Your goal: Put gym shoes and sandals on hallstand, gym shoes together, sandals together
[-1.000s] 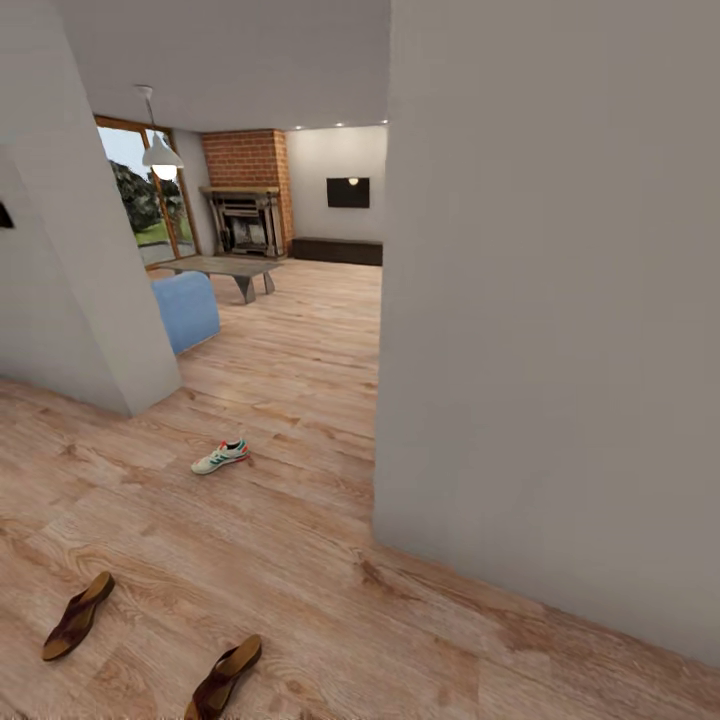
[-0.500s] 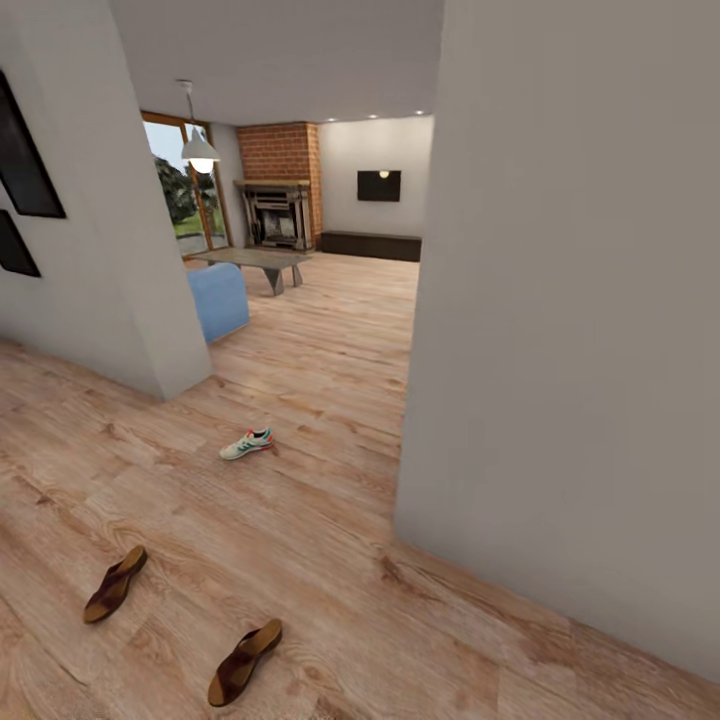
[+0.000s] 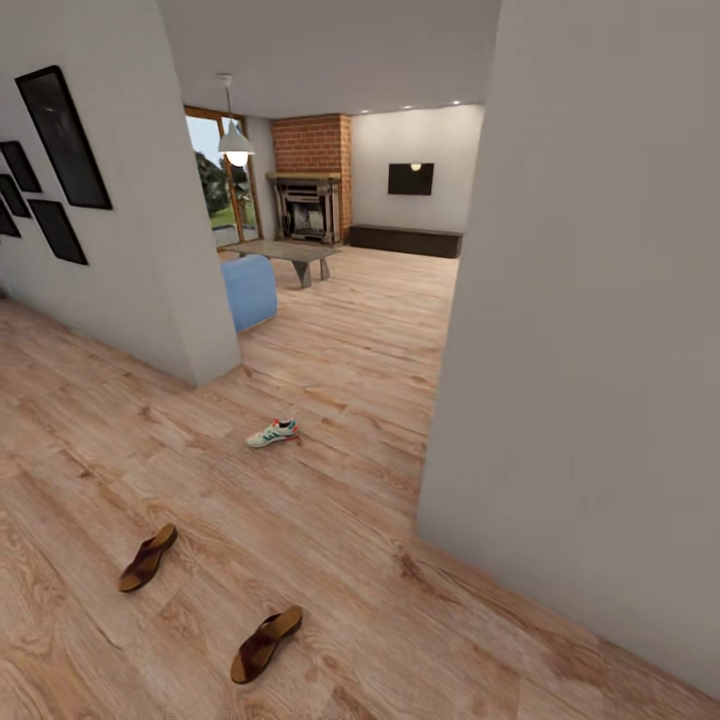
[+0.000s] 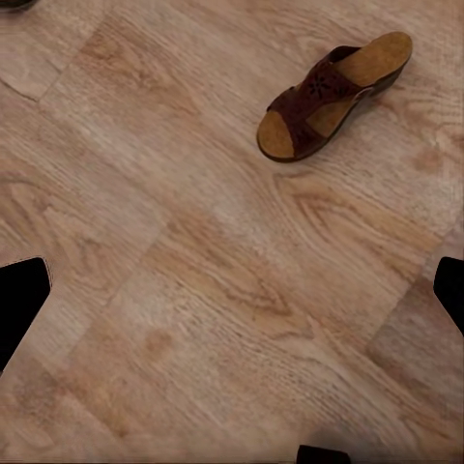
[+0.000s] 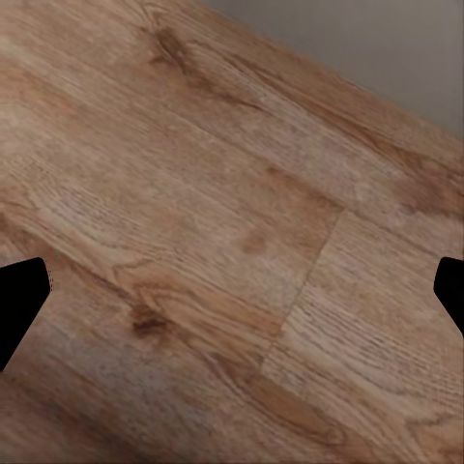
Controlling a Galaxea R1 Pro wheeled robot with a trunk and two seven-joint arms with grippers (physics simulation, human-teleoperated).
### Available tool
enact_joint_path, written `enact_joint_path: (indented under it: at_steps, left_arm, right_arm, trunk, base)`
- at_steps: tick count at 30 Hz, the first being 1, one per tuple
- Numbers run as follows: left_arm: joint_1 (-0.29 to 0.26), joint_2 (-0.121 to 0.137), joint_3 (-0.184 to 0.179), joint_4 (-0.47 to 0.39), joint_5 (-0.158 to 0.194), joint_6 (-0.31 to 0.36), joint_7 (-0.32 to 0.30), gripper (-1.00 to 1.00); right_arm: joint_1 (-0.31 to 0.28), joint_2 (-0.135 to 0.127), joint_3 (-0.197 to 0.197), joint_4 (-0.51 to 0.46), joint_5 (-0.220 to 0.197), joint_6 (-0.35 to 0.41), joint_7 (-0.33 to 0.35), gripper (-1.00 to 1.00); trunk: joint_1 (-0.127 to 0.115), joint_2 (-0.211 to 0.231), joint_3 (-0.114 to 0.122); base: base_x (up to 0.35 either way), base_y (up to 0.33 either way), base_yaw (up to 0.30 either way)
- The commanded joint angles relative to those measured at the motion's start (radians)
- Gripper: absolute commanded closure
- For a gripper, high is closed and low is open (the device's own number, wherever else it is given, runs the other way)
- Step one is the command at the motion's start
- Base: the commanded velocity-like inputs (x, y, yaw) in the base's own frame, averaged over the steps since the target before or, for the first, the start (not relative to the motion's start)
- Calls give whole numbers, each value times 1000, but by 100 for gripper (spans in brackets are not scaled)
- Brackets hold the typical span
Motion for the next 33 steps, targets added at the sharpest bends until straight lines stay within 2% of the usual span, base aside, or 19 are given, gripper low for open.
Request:
enact_joint_path:
  at_steps: [1,25,33]
  left_arm:
    - [-1,0,1,1,4,-3,0,-100]
    - [-1,0,1,1,5,-3,-1,-100]
    - [-1,0,1,1,6,-3,-1,-100]
  right_arm:
    - [0,0,1,0,1,-3,-3,-100]
    - [0,0,1,0,1,-3,-3,-100]
    - [0,0,2,0,1,-3,-3,-100]
  trunk:
    - [0,0,-2]
    - [0,0,-29]
    - [0,0,-37]
  base:
    - [0,0,194]
    - [1,0,194]
    - [85,-24,194]
